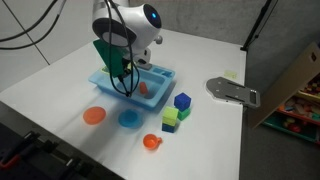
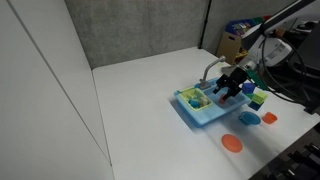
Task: Put the orange plate on the sink
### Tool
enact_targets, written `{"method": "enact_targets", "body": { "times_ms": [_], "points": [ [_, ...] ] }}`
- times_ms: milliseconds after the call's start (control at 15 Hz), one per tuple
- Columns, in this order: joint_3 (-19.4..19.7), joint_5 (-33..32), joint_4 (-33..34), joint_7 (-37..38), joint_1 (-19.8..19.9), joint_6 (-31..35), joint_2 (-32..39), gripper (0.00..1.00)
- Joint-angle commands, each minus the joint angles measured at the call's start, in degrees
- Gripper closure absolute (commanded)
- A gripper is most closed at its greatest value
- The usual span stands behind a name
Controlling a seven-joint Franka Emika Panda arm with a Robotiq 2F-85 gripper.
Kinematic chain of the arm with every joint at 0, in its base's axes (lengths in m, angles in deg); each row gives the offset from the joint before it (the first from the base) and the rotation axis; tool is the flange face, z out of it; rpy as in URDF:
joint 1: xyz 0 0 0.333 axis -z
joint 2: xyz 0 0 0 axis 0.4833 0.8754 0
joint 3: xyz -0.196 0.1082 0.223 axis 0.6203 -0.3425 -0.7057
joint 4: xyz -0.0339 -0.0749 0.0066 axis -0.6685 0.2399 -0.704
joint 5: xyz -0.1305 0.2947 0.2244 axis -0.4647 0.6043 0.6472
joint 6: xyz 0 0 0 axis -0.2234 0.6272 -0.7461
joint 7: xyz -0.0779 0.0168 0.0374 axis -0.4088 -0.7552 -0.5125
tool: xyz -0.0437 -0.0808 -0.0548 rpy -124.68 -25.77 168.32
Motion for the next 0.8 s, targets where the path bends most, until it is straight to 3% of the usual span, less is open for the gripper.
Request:
{"method": "enact_targets", "body": {
  "times_ms": [0, 267, 733],
  "points": [
    [0.73, -1.02, 1.84, 0.99, 0.0, -0.92, 0.07, 0.0],
    [2.42, -6.23, 2.07, 5.24, -1.66, 0.08, -1.22, 0.0],
    [4.18, -21.83, 1.85, 14.6, -2.96, -0.13, -5.73, 0.0]
  ]
}}
